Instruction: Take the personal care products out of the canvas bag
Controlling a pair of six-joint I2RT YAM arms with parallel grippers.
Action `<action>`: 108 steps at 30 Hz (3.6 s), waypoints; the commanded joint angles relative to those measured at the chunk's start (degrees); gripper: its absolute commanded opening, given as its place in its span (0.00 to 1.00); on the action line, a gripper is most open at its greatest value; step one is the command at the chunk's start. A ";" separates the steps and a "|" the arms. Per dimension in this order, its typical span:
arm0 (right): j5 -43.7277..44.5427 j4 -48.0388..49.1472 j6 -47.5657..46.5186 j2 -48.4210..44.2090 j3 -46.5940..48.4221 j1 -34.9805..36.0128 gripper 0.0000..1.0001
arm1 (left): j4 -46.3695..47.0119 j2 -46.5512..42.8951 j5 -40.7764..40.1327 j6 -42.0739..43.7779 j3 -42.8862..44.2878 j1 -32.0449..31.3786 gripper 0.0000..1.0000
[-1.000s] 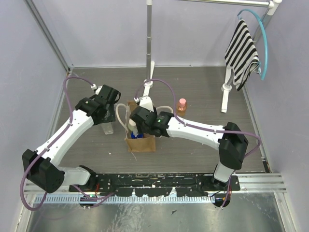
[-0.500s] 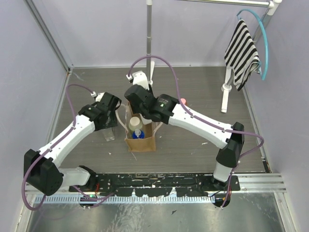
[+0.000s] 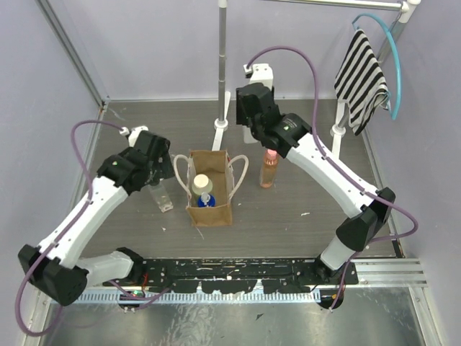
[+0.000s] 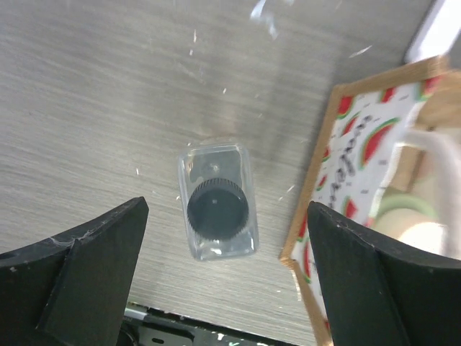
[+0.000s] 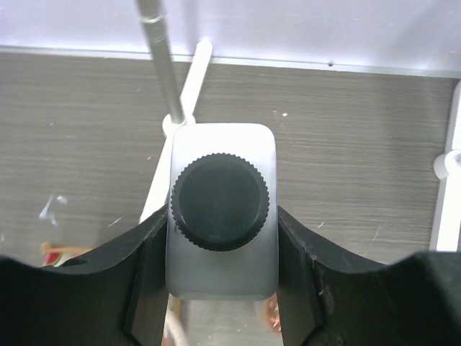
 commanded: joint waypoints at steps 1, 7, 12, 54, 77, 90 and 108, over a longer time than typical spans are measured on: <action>-2.21 14.87 -1.36 -5.48 -2.13 -5.00 0.23 | -5.22 -5.68 -3.42 -0.22 10.47 -1.41 0.99; -4.28 24.16 -0.85 -4.44 -13.13 -10.53 0.21 | -11.28 -2.50 1.61 3.21 28.09 -4.79 0.99; -0.07 38.80 -4.44 -4.06 -26.17 -11.31 0.23 | -16.16 4.43 4.92 3.47 39.40 -10.71 0.99; -3.57 35.12 -1.36 1.78 -32.21 -15.27 0.66 | 0.80 26.47 12.97 0.81 16.77 -17.66 0.32; -4.69 18.44 0.78 -19.12 -25.84 7.80 0.93 | -23.00 24.31 -7.92 5.87 56.70 -15.36 0.00; -18.85 14.38 7.12 -11.34 -23.85 13.58 0.91 | -21.57 19.42 -7.55 10.00 60.00 2.35 0.01; -25.43 0.77 14.78 2.04 -23.51 18.11 0.90 | -6.20 15.56 2.25 9.41 29.35 12.51 0.00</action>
